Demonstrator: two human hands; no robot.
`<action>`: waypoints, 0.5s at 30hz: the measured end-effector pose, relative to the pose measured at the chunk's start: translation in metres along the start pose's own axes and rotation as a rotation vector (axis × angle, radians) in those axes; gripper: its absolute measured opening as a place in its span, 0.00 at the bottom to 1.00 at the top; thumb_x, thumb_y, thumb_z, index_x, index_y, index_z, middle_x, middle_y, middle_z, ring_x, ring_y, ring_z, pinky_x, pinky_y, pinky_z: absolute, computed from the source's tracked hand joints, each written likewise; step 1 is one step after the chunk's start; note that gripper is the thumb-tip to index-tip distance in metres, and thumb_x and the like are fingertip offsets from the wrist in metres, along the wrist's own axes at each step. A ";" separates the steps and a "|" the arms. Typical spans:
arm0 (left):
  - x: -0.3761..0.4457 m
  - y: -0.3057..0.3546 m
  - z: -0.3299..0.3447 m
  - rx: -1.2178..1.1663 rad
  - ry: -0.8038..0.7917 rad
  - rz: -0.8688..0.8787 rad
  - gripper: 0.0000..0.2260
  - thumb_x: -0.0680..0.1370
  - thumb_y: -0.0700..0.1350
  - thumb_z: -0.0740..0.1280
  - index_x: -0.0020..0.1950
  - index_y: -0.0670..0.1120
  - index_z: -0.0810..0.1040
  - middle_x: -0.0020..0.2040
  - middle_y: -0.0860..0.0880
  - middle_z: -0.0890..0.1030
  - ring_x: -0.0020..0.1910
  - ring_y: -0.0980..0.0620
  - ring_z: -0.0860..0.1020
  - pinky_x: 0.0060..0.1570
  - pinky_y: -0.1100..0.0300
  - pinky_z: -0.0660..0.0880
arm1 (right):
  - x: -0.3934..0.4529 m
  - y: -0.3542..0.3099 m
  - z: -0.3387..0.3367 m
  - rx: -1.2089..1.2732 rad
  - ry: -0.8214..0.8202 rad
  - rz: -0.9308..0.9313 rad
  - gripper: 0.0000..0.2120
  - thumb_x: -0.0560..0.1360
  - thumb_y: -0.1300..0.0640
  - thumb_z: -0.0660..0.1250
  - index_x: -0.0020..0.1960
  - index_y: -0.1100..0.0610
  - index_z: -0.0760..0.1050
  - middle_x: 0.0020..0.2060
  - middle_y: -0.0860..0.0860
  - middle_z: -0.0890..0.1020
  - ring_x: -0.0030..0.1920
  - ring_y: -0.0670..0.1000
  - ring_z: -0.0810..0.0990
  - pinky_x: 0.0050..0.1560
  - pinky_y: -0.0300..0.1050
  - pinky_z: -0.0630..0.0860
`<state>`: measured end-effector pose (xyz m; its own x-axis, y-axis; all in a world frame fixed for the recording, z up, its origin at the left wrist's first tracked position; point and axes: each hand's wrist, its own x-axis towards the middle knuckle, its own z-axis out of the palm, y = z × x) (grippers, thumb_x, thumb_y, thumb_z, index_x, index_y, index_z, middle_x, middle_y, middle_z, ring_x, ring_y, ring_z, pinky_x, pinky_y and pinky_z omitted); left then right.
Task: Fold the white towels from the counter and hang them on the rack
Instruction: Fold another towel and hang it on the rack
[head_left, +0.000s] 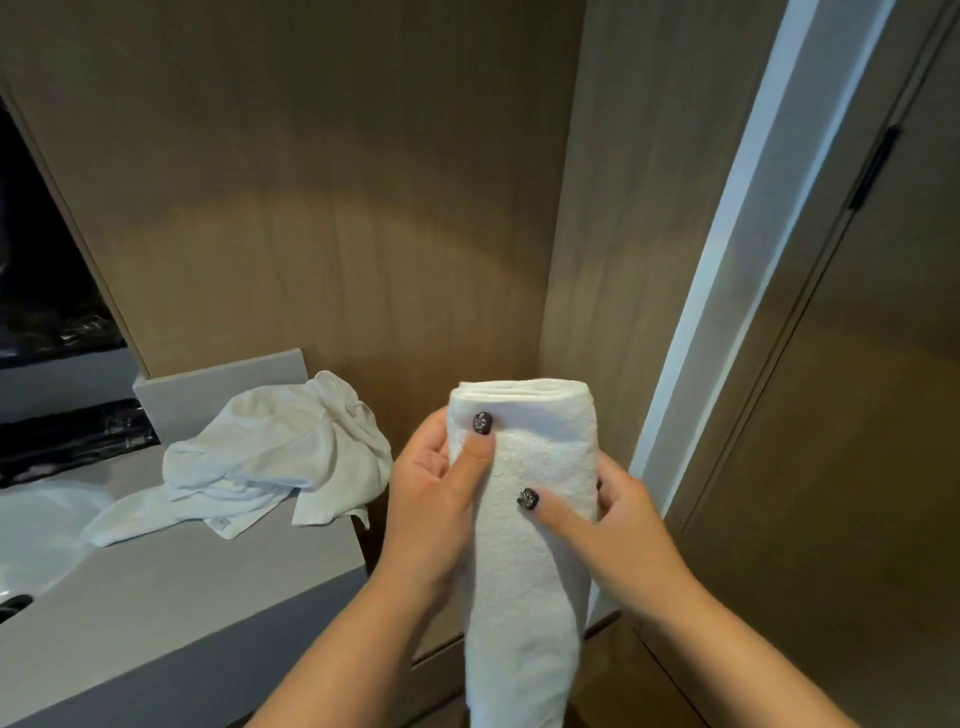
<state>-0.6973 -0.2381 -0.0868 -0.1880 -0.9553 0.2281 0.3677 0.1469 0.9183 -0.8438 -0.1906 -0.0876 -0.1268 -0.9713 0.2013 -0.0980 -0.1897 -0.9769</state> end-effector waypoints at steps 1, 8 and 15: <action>0.008 0.012 0.006 -0.019 -0.002 0.012 0.11 0.74 0.49 0.69 0.54 0.47 0.81 0.50 0.40 0.85 0.48 0.43 0.83 0.49 0.47 0.79 | 0.002 -0.005 -0.001 0.013 0.000 -0.016 0.21 0.67 0.51 0.73 0.59 0.51 0.77 0.51 0.45 0.85 0.53 0.47 0.84 0.49 0.41 0.80; 0.052 0.090 0.042 -0.014 -0.166 0.158 0.15 0.74 0.46 0.68 0.60 0.45 0.77 0.51 0.46 0.86 0.47 0.49 0.84 0.44 0.56 0.82 | 0.053 -0.084 -0.014 0.057 0.126 -0.278 0.12 0.73 0.60 0.72 0.56 0.52 0.79 0.48 0.46 0.86 0.50 0.46 0.84 0.44 0.36 0.79; 0.087 0.103 0.046 0.176 -0.267 0.240 0.26 0.65 0.51 0.77 0.61 0.48 0.79 0.57 0.48 0.84 0.57 0.48 0.82 0.57 0.53 0.78 | 0.113 -0.165 -0.022 0.198 0.116 -0.416 0.17 0.70 0.54 0.72 0.57 0.57 0.78 0.50 0.50 0.86 0.52 0.50 0.85 0.49 0.45 0.81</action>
<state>-0.7173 -0.2947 0.0429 -0.3544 -0.7917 0.4977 0.2730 0.4214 0.8648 -0.8637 -0.2658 0.0981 -0.2275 -0.7866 0.5740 0.0243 -0.5939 -0.8042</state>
